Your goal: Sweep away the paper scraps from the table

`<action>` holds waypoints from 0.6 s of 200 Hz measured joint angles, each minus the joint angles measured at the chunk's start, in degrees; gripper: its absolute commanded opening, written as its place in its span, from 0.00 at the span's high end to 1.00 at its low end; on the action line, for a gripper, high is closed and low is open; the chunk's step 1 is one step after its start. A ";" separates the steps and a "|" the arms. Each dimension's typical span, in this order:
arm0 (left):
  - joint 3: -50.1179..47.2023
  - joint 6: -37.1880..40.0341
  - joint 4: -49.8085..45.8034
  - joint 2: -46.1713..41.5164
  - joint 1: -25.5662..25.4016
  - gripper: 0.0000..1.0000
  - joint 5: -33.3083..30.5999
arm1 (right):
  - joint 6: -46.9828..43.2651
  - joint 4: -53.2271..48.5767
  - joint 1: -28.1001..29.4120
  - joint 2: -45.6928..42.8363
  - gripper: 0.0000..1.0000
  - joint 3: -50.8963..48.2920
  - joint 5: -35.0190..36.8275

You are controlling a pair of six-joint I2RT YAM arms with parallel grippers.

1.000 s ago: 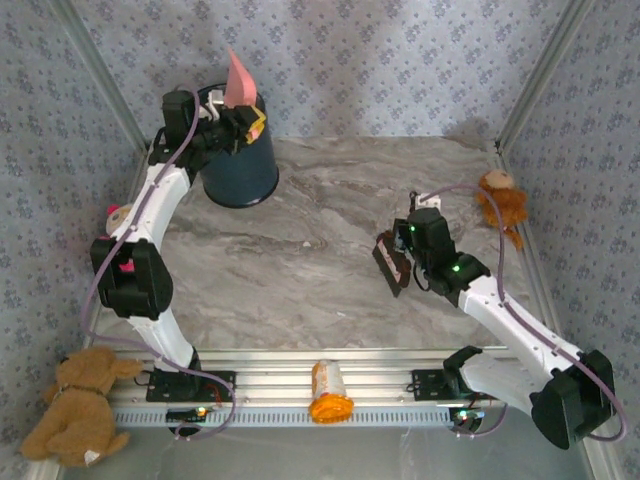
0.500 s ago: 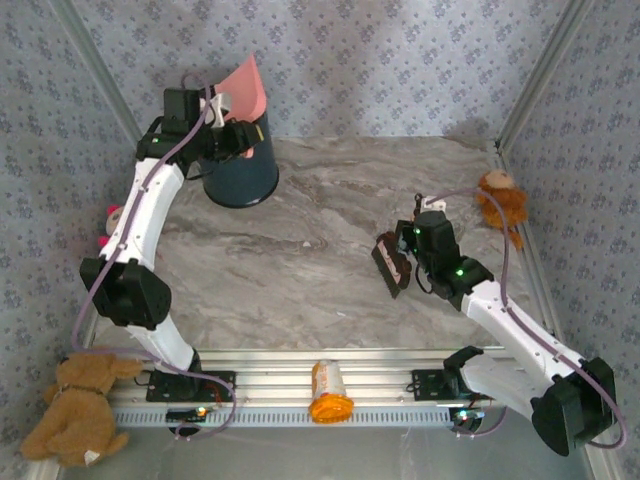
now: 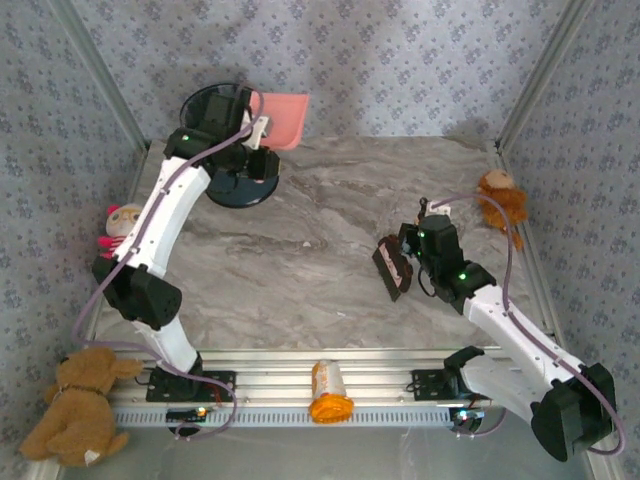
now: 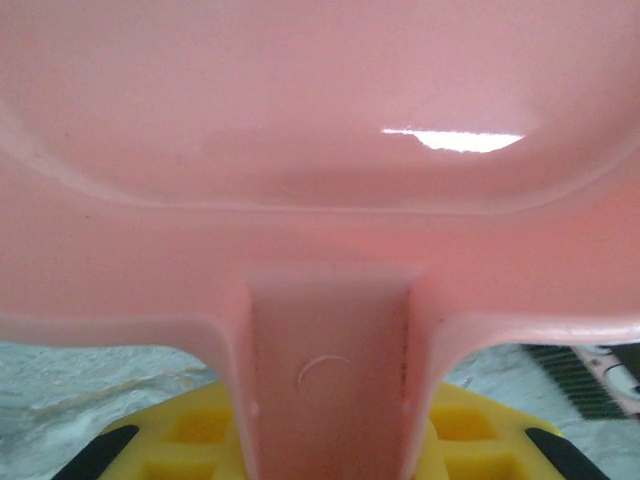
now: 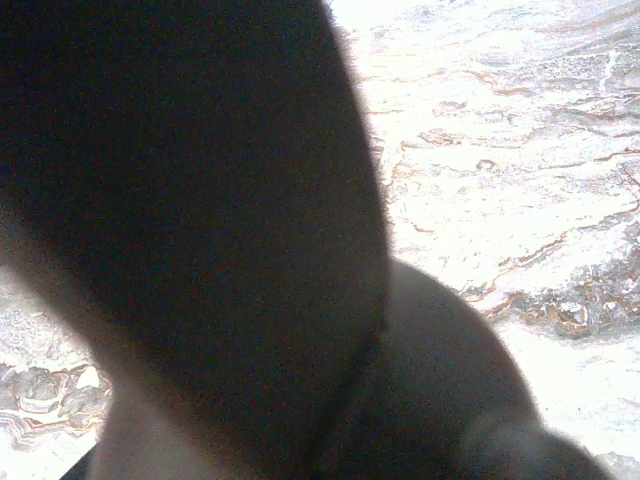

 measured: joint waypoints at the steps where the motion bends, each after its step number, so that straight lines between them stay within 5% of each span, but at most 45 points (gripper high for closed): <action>1: 0.02 0.09 -0.09 0.07 -0.07 1.00 -0.13 | 0.00 0.00 -0.02 -0.02 1.00 -0.02 -0.02; 59: 1.38 6.78 -4.81 6.71 -6.08 1.00 -10.03 | 0.42 0.11 -1.14 -0.96 1.00 -0.63 -0.63; 120: 1.64 11.34 -7.41 10.73 -10.25 1.00 -12.92 | 0.59 0.22 -1.92 -1.70 1.00 -1.16 -0.61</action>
